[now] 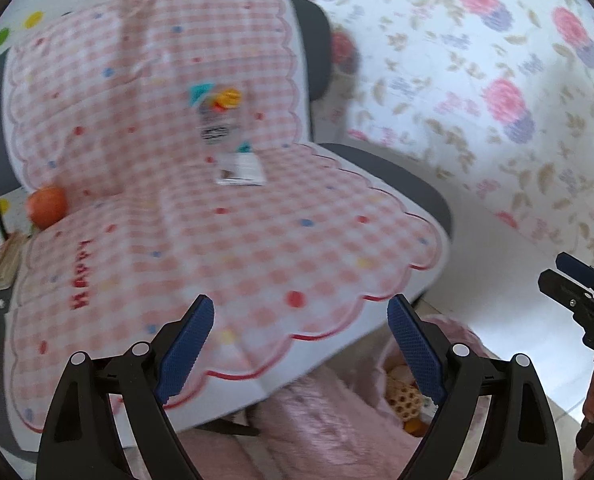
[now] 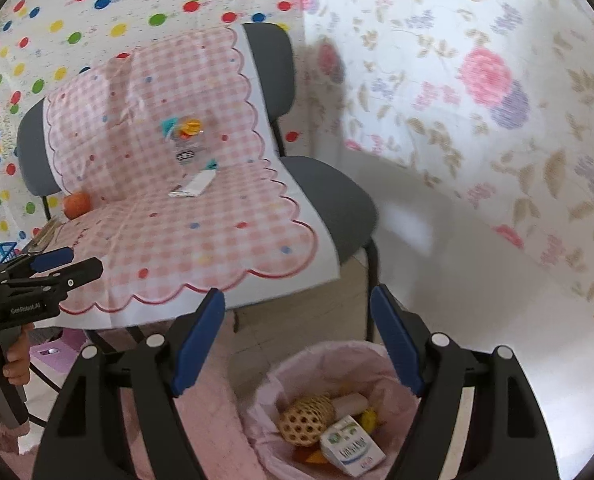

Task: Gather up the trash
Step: 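Move both tools back over the chair seat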

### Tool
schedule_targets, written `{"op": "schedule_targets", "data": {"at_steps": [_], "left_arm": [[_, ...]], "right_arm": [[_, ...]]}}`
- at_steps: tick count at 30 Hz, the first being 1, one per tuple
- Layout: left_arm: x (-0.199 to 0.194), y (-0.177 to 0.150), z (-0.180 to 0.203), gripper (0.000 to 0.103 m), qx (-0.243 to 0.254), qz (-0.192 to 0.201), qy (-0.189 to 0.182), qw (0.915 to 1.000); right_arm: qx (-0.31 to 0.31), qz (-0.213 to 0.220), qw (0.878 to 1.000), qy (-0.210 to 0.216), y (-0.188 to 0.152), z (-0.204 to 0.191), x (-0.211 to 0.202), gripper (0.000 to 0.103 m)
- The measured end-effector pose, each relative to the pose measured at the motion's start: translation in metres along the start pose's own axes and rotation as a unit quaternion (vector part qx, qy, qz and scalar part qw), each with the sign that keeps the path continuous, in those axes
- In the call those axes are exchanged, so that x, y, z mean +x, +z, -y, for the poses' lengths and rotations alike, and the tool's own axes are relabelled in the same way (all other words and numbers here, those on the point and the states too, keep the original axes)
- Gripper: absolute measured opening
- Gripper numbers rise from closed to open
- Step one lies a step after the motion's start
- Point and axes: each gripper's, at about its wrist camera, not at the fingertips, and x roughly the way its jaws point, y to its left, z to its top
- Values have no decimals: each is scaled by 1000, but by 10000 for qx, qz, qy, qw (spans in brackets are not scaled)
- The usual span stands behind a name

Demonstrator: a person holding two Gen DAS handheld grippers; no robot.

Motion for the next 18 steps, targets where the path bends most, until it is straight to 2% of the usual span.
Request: {"op": "schedule_targets", "data": {"at_steps": [7,15,18], "left_arm": [[0,20,-40,88,-244,75,493,9985],[9,55,-79,88,-535,84,843,9950],[18,71,-94,88,-602,91,954,9936]], "right_arm": [[-243,35,9992,326,30,-33,35,74],[-462,-41,9970,623,72,-62,81,74],[-519,-133,9959,729,89,-73,104,69]]}}
